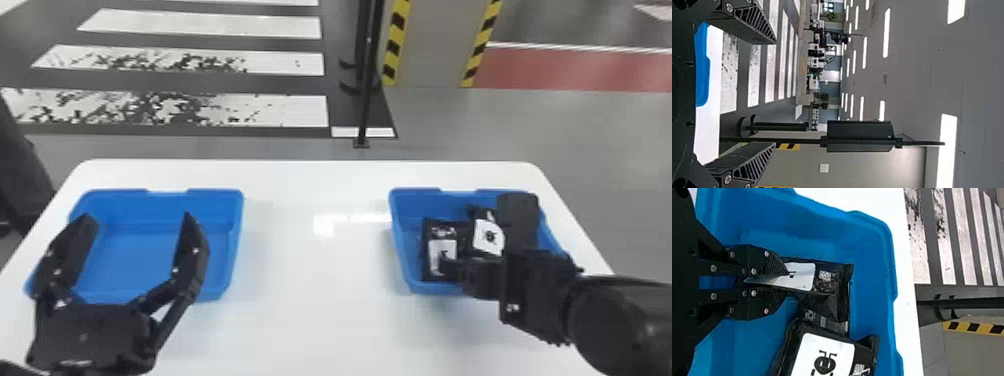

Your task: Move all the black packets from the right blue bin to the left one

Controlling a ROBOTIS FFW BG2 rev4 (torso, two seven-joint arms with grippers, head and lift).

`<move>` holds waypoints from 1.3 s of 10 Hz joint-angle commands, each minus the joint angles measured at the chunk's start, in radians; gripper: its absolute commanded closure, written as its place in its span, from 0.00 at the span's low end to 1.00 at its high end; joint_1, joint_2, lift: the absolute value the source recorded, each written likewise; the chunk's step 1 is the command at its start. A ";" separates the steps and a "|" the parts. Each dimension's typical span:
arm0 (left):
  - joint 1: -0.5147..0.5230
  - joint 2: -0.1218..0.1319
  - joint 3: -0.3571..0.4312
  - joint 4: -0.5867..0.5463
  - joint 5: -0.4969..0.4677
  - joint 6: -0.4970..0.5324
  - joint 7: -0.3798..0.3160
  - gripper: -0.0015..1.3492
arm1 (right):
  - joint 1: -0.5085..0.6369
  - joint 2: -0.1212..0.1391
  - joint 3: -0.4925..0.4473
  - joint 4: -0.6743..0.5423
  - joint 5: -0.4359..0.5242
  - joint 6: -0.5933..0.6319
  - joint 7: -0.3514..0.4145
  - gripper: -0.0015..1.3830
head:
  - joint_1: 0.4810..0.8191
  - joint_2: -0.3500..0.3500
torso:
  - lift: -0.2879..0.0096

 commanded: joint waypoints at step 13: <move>-0.118 -0.011 0.009 0.039 0.501 0.206 -0.175 0.09 | 0.003 -0.104 0.247 0.029 -0.564 -0.437 0.603 0.80 | 0.63 0.76 | 0.50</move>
